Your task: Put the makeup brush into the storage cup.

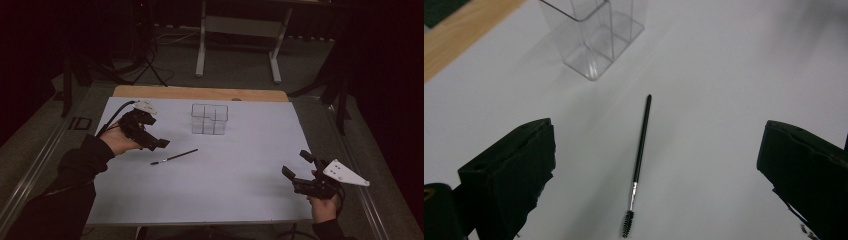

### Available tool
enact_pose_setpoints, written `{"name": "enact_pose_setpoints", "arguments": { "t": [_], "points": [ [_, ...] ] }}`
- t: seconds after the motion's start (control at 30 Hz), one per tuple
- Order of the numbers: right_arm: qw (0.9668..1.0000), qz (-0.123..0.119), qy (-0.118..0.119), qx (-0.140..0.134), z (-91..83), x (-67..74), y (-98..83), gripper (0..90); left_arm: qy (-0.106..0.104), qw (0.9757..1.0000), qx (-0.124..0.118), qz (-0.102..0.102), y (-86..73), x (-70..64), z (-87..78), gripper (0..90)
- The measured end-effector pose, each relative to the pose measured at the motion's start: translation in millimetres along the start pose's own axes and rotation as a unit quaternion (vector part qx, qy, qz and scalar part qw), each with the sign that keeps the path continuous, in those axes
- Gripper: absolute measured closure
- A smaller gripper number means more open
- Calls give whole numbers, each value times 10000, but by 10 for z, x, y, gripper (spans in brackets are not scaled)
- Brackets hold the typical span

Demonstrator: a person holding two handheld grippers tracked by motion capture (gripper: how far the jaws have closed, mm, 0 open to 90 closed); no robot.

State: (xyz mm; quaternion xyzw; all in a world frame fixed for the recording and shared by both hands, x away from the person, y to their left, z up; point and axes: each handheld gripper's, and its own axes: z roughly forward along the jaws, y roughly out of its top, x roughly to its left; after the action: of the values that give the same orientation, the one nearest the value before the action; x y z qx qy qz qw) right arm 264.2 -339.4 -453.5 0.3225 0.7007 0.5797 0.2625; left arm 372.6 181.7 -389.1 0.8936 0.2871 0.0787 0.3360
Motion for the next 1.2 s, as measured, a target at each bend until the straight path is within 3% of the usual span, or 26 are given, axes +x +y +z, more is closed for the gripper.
{"name": "enact_pose_setpoints", "arguments": {
  "t": [0.23,0.53,0.77,1.2],
  "points": [
    [10000,-6,-3,5,0,2,0,111,-135,9996,221,98,70,3,141,48],
    [10000,-19,20,10,6,2,-2,111,-259,9979,575,176,84,28,322,155],
    [10000,-19,28,18,8,5,-3,112,-337,9945,979,183,49,43,483,219],
    [10000,-4,19,3,4,4,-2,112,-273,9877,1510,294,-37,56,708,452]
  ]
}}
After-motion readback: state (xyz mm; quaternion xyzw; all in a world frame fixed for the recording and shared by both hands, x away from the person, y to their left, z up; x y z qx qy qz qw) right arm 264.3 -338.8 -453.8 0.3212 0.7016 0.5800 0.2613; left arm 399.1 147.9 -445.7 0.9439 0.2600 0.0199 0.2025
